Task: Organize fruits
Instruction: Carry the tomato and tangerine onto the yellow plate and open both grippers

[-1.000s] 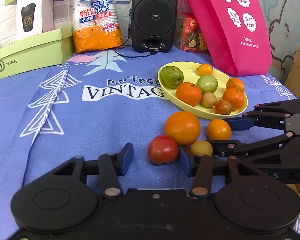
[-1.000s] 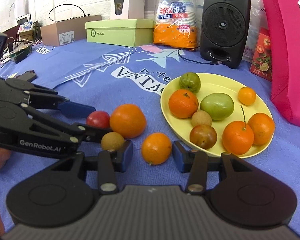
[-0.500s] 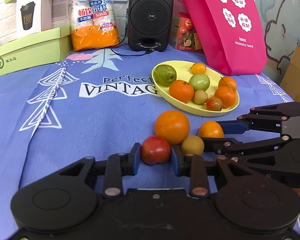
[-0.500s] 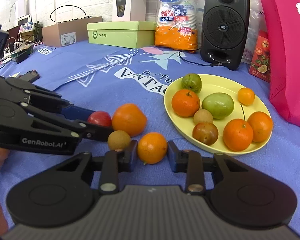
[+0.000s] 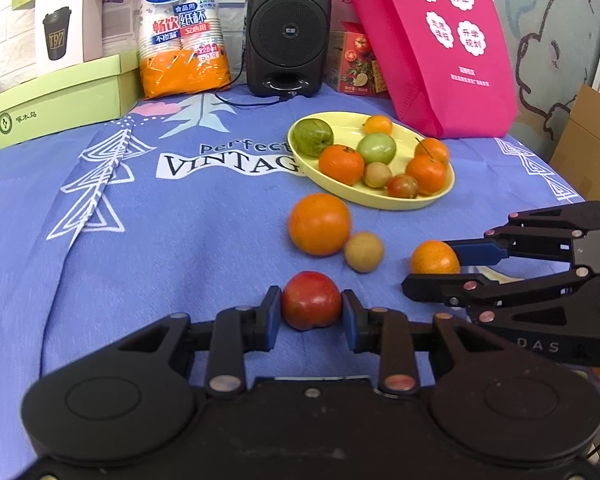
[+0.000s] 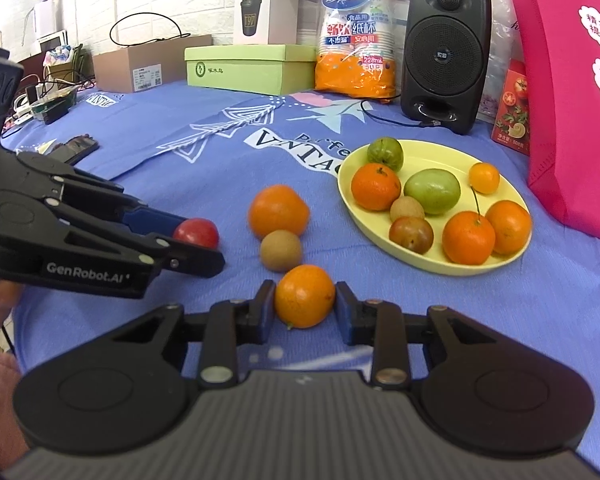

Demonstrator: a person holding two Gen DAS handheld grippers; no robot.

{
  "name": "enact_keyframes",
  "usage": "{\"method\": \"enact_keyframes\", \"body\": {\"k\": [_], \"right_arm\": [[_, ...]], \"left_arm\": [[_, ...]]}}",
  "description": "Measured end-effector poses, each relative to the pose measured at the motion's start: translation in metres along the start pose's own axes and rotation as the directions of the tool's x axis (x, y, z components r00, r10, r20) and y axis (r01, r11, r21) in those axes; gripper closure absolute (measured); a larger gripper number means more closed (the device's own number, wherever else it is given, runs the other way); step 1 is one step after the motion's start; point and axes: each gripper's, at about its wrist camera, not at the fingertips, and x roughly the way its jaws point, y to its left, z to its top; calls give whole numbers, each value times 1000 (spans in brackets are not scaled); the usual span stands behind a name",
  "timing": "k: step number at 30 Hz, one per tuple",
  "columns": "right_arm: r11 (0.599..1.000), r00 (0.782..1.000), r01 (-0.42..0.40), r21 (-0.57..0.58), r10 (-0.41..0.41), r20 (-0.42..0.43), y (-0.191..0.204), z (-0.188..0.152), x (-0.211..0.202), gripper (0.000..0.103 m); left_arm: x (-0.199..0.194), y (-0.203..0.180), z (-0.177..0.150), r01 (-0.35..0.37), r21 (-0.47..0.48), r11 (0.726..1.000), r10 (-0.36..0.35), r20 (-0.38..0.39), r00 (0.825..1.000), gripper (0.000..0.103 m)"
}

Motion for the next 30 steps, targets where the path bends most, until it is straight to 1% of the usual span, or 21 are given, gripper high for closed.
{"method": "enact_keyframes", "body": {"k": [5, 10, 18, 22, 30], "right_arm": [[1000, 1000, -8, 23, 8, 6, -4, -9, -16, 72], [999, 1000, 10, 32, -11, 15, -7, -16, -29, 72], [998, 999, 34, 45, -36, 34, -13, -22, -48, 72], [998, 998, 40, 42, -42, 46, -16, -22, -53, 72], [999, 997, 34, 30, -36, 71, -19, -15, -58, 72]], "left_arm": [[-10, -3, -6, 10, 5, 1000, -10, -4, 1000, 73], [-17, -6, -8, 19, 3, 1000, -19, -6, 1000, 73], [-30, -14, -5, 40, 24, 999, -40, 17, 999, 73], [-37, -16, 1, 43, 36, 998, -44, 39, 998, 73], [-48, -25, 23, 52, 83, 995, -60, 90, 994, 72]]}}
